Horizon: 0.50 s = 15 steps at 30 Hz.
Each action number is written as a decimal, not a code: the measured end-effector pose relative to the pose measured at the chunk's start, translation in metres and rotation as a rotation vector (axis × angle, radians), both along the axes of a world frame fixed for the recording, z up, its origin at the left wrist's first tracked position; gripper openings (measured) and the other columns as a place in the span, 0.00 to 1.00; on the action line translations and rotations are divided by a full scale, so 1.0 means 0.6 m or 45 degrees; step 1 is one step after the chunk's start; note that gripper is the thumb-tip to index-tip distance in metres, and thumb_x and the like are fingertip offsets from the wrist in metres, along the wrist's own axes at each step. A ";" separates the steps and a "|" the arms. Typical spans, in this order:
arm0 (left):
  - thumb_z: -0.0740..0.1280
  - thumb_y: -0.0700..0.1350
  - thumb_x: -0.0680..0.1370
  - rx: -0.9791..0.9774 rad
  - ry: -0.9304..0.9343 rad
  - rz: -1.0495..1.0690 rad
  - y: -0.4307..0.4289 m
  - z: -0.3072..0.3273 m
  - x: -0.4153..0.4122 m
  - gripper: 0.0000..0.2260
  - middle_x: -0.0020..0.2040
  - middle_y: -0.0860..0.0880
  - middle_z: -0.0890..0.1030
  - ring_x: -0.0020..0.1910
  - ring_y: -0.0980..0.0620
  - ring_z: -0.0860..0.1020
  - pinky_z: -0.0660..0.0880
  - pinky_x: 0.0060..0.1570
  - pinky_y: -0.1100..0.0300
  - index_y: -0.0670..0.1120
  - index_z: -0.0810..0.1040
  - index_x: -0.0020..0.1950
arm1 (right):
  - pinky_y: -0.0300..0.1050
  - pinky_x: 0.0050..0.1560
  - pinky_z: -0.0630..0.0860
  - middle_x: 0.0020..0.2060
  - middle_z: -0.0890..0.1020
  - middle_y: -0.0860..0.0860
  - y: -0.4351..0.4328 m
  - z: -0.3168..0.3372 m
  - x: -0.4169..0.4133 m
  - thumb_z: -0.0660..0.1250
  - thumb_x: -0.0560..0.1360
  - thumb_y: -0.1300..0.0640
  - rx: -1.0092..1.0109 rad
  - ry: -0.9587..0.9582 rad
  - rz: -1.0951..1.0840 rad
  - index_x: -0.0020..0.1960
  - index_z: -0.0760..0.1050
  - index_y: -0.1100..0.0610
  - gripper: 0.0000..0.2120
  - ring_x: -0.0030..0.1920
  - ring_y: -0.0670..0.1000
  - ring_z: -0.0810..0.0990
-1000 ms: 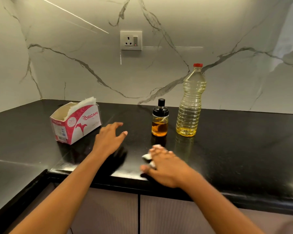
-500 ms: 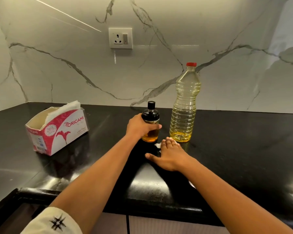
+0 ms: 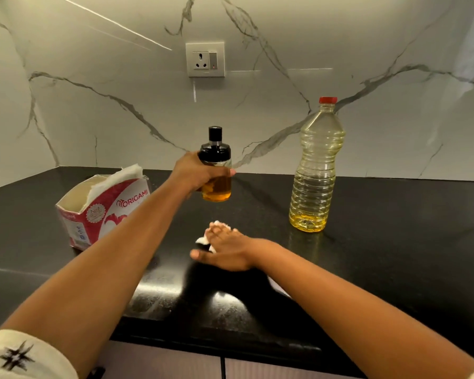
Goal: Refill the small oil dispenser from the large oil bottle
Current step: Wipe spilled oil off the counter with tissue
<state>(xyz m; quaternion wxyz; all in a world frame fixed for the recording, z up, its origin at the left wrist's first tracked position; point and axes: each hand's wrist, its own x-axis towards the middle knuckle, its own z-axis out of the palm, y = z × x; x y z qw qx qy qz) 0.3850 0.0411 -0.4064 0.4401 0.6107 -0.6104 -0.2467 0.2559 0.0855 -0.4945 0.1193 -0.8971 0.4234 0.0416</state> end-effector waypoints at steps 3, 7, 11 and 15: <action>0.78 0.54 0.65 0.049 0.021 -0.001 -0.001 -0.024 0.010 0.19 0.51 0.50 0.81 0.51 0.50 0.79 0.74 0.50 0.56 0.53 0.76 0.52 | 0.53 0.74 0.44 0.77 0.45 0.53 -0.026 -0.004 -0.054 0.49 0.75 0.32 -0.029 -0.007 -0.195 0.77 0.46 0.56 0.40 0.76 0.52 0.42; 0.79 0.54 0.63 0.075 0.036 0.016 -0.008 -0.050 0.012 0.21 0.50 0.50 0.82 0.51 0.51 0.80 0.76 0.51 0.54 0.52 0.77 0.52 | 0.51 0.74 0.44 0.77 0.48 0.57 -0.041 0.006 -0.043 0.48 0.73 0.28 -0.109 -0.009 -0.370 0.77 0.47 0.59 0.45 0.76 0.54 0.43; 0.80 0.55 0.61 0.085 0.072 0.014 -0.024 -0.075 -0.007 0.24 0.50 0.50 0.83 0.51 0.50 0.81 0.77 0.56 0.49 0.50 0.79 0.54 | 0.51 0.75 0.42 0.77 0.41 0.52 0.031 -0.012 -0.042 0.47 0.74 0.29 -0.040 0.003 -0.078 0.77 0.41 0.56 0.43 0.76 0.51 0.39; 0.79 0.54 0.62 0.078 0.040 -0.022 -0.027 -0.098 -0.047 0.25 0.53 0.50 0.82 0.53 0.50 0.79 0.76 0.58 0.50 0.51 0.77 0.56 | 0.52 0.75 0.43 0.77 0.42 0.54 0.022 -0.018 -0.133 0.44 0.72 0.27 -0.087 0.030 -0.373 0.77 0.40 0.57 0.45 0.76 0.51 0.40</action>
